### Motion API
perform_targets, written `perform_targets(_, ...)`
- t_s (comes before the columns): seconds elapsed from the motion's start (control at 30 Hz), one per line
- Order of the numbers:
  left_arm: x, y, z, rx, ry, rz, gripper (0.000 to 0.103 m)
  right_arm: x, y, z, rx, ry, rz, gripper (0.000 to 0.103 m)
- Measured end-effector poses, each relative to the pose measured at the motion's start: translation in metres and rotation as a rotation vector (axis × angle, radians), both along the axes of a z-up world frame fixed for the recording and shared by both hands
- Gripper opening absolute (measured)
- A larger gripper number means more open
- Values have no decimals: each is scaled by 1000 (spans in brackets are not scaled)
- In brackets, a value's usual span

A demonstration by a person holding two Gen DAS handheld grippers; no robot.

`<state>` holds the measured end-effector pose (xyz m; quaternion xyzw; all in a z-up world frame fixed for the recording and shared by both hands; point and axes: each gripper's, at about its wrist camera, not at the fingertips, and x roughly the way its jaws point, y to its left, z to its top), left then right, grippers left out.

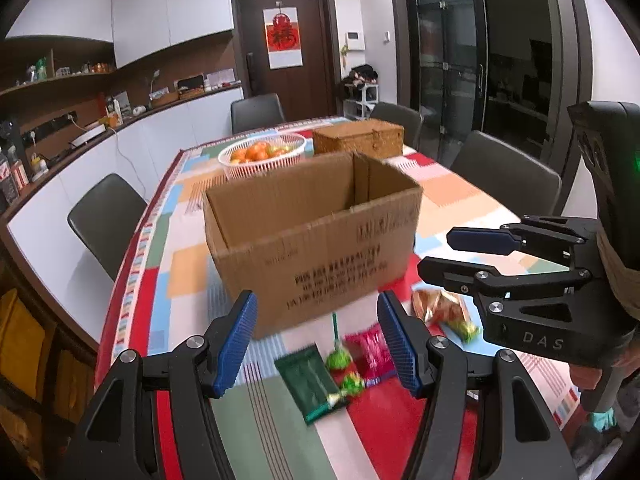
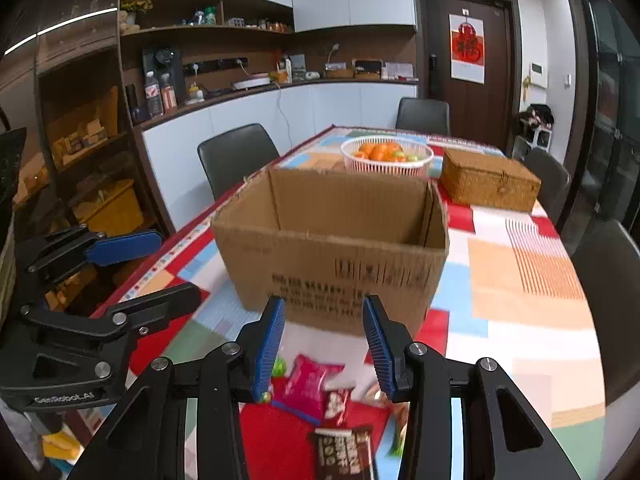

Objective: Organize snacks
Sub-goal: 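Move both open grippers back over the remaining snacks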

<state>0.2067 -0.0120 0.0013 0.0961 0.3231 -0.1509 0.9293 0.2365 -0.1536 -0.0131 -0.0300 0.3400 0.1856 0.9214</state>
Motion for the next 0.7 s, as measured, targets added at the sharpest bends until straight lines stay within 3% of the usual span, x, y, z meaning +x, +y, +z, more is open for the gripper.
perform_targets(0.37,-10,-3,-57,36,135,-40,61,-20,-1,-53,-28,125,-11,42)
perform_targets(0.7,5,-9,-98,96,237,-92,61,-12,-9,-96,-39,238,-50,42)
